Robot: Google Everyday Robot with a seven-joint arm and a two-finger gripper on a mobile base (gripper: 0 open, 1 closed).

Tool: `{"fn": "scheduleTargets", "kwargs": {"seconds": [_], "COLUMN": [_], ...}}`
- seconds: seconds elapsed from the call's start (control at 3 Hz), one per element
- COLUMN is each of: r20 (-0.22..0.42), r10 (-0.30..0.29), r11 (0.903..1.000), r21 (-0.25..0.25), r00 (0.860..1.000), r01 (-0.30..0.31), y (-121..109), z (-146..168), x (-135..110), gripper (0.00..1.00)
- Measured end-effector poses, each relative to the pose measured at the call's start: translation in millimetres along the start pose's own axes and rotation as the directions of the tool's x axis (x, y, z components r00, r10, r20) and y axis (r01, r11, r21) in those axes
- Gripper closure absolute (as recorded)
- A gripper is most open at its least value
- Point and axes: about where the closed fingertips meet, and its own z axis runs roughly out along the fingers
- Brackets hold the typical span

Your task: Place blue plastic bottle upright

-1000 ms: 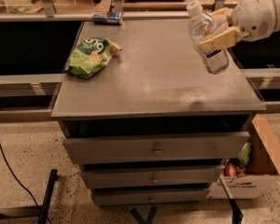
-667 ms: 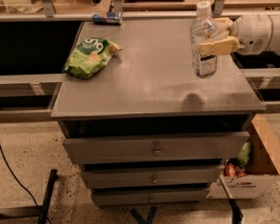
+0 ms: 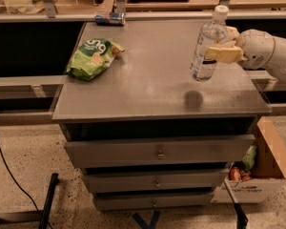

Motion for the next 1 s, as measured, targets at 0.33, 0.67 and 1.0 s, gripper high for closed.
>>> {"fn": "scheduleTargets", "kwargs": {"seconds": [0.33, 0.67, 1.0], "r20": [-0.025, -0.049, -0.075], "r10": [0.004, 0.02, 0.038], "r11": [1.0, 0.9996, 0.9986], "r21": [0.002, 0.022, 0.041], "r00": [1.0, 0.999, 0.996], "r01": [-0.004, -0.019, -0.035], "y": [0, 1, 4], "z": [1, -4, -15], "x": [1, 5, 13], "gripper": [1.0, 1.0, 1.0]}}
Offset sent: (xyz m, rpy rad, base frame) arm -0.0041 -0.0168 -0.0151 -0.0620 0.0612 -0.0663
